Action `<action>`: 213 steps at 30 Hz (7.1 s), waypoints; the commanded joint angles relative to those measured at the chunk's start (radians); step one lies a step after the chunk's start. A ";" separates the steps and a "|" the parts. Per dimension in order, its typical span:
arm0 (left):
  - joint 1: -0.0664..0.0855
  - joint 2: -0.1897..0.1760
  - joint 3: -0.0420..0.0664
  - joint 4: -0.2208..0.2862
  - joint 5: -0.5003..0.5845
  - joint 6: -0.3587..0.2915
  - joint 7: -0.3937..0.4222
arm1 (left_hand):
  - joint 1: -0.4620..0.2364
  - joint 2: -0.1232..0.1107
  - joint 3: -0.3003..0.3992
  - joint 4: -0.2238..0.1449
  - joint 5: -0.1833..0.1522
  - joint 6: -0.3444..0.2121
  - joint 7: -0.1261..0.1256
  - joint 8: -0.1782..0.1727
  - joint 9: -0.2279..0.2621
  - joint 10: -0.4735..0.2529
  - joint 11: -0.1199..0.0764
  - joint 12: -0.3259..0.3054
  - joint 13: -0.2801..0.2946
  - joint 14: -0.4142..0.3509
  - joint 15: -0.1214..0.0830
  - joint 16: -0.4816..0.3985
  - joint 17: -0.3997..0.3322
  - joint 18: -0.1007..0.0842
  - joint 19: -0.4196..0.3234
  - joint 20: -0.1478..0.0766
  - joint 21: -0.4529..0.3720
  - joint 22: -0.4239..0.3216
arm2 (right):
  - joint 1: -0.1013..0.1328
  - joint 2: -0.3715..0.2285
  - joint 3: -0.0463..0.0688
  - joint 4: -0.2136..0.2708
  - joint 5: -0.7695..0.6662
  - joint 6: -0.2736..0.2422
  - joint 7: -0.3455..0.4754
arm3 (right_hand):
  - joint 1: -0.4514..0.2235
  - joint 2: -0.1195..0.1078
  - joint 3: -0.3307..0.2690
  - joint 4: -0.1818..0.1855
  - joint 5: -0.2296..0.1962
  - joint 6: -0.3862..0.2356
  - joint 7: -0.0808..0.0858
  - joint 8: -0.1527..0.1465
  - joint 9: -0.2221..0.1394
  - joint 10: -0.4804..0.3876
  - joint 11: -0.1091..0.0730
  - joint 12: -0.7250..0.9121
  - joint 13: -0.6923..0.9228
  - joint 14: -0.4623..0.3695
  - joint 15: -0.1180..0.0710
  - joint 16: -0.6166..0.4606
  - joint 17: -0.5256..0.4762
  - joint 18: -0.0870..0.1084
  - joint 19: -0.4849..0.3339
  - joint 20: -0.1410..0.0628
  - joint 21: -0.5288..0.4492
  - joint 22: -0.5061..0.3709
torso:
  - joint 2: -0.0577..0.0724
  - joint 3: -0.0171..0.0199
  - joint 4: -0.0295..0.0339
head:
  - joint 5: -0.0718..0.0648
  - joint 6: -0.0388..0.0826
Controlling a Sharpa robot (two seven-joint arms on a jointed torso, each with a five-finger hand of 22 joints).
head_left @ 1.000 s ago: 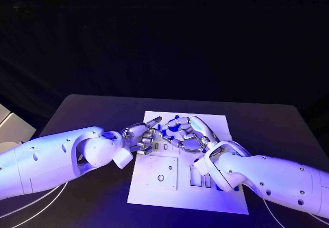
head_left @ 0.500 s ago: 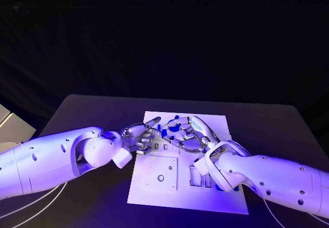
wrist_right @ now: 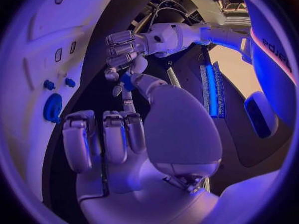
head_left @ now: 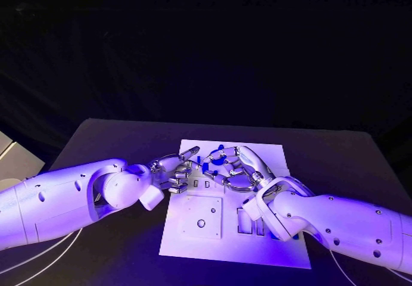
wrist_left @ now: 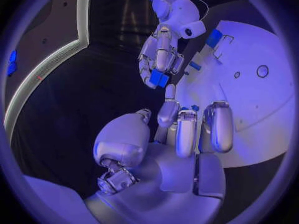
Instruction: Assemble the parts on the task board
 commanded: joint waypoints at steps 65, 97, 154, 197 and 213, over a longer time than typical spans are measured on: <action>0.016 -0.085 0.028 0.000 0.020 -0.159 0.097 | 0.058 -0.031 -0.034 -0.003 0.000 -0.122 0.054 -0.087 -0.015 -0.122 0.053 -0.108 -0.148 0.083 0.042 -0.019 0.204 0.009 -0.045 0.036 -0.026 -0.066 | -0.041 0.077 -0.042 -0.205 -0.312 0.061 -0.165 | -0.003 0.010 -0.007 -0.006 -0.010 0.006 -0.005 0.007 0.002 0.106 0.007 0.004 0.263 0.103 0.007 0.003 0.263 -0.007 0.103 0.007 0.005 0.263 | -0.001 -0.0003 0.0006 | -0.007 -0.030; 0.016 -0.082 0.028 -0.002 0.002 -0.156 0.095 | 0.062 -0.033 -0.035 -0.004 0.000 -0.121 0.055 -0.088 -0.015 -0.124 0.053 -0.109 -0.149 0.083 0.042 -0.020 0.203 0.009 -0.046 0.037 -0.026 -0.066 | -0.041 0.076 -0.043 -0.200 -0.359 0.115 -0.239 | -0.007 0.009 -0.011 -0.005 -0.012 0.006 -0.006 0.009 0.003 0.106 0.007 0.004 0.263 0.103 0.006 0.003 0.263 -0.007 0.103 0.007 0.005 0.263 | 0.000 -0.0004 0.0005 | -0.006 -0.037; 0.016 -0.083 0.028 -0.005 0.000 -0.152 0.096 | 0.072 -0.034 -0.035 -0.003 0.000 -0.121 0.056 -0.089 -0.015 -0.124 0.054 -0.106 -0.147 0.083 0.044 -0.019 0.204 0.009 -0.046 0.039 -0.026 -0.066 | -0.041 0.070 -0.043 -0.196 -0.417 0.150 -0.311 | -0.021 -0.004 -0.024 -0.003 -0.015 -0.009 0.000 0.005 0.002 0.106 0.011 0.004 0.263 0.103 0.009 0.003 0.263 -0.007 0.103 0.007 0.005 0.263 | -0.001 -0.0008 0.0001 | -0.011 -0.045; 0.016 -0.078 0.028 -0.013 -0.056 -0.139 0.095 | 0.136 -0.063 -0.035 -0.012 -0.001 -0.121 0.054 -0.096 -0.019 -0.121 0.054 -0.097 -0.140 0.085 0.044 -0.018 0.208 0.009 -0.045 0.041 -0.026 -0.063 | -0.037 0.054 -0.041 -0.163 -0.257 -0.014 -0.152 | 0.075 0.022 -0.534 0.154 -0.117 -0.209 0.076 -0.117 -0.061 0.015 0.081 -0.069 0.192 0.103 0.071 0.003 0.263 -0.007 0.103 0.064 0.005 0.263 | -0.004 -0.0016 -0.0017 | -0.016 -0.043; 0.020 -0.045 0.028 -0.029 -0.170 -0.130 0.056 | 0.244 -0.153 -0.063 -0.005 -0.008 -0.098 0.044 -0.061 -0.005 -0.130 0.044 -0.099 -0.150 0.081 0.035 -0.021 0.200 0.011 -0.054 0.032 -0.032 -0.076 | 0.056 -0.005 -0.025 -0.066 0.183 0.065 -0.046 | -0.062 0.079 -0.562 0.153 -0.087 -0.180 0.073 -0.115 -0.060 0.016 0.080 -0.065 0.191 0.103 0.071 0.003 0.263 -0.007 0.103 0.067 0.005 0.263 | -0.027 -0.0022 -0.0061 | -0.020 -0.035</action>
